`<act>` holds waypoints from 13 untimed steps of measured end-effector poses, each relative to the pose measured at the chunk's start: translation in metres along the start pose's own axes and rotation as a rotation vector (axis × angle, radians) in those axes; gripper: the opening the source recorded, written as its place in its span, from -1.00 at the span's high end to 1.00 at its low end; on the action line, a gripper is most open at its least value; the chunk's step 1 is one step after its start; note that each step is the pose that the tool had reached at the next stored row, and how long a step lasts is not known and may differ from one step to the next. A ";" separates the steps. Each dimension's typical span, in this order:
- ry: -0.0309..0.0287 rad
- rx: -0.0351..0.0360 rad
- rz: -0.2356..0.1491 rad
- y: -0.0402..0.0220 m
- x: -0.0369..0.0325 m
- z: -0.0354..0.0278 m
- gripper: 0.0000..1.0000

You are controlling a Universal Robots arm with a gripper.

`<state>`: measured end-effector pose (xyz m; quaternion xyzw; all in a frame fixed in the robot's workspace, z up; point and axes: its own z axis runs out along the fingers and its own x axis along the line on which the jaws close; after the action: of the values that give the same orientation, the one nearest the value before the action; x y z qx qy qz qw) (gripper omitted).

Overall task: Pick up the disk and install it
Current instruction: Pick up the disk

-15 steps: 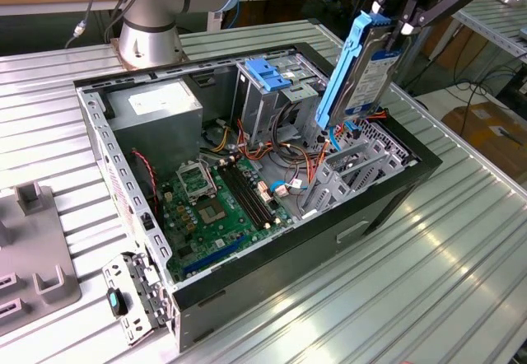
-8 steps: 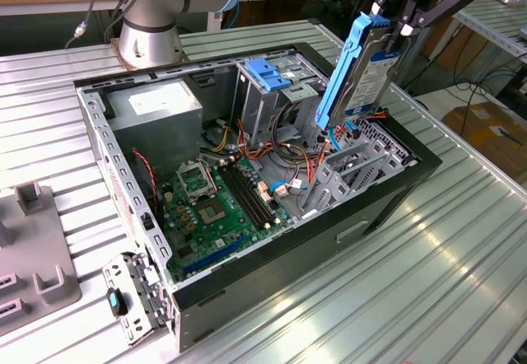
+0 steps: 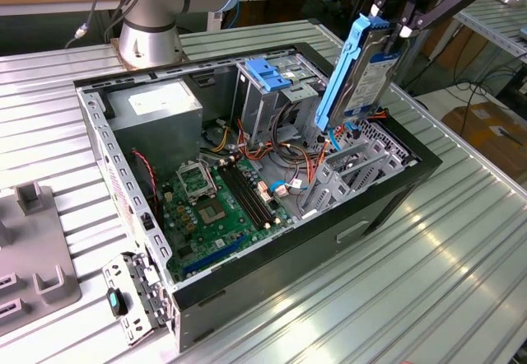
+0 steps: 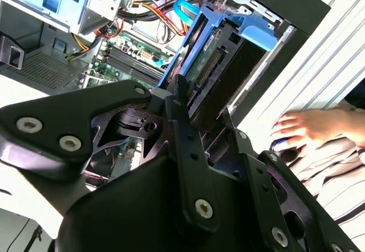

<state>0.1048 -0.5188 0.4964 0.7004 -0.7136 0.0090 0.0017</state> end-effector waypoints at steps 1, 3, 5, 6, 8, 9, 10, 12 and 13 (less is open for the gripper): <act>0.0000 0.0000 0.000 0.0000 0.0006 0.0006 0.30; 0.0000 0.0000 0.000 -0.0001 0.0028 0.0011 0.30; -0.0002 0.0000 0.000 -0.0002 0.0076 0.0016 0.30; 0.0000 0.0000 0.000 -0.0002 0.0094 0.0017 0.30; -0.0001 0.0000 0.000 -0.0003 0.0131 0.0019 0.30; 0.0000 0.0000 0.000 -0.0004 0.0167 0.0020 0.30; -0.0001 0.0000 0.000 -0.0004 0.0186 0.0022 0.30; -0.0002 0.0000 0.000 -0.0004 0.0206 0.0024 0.30; -0.0001 0.0000 0.000 -0.0004 0.0206 0.0023 0.30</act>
<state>0.1049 -0.5395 0.4944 0.7005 -0.7136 0.0090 0.0017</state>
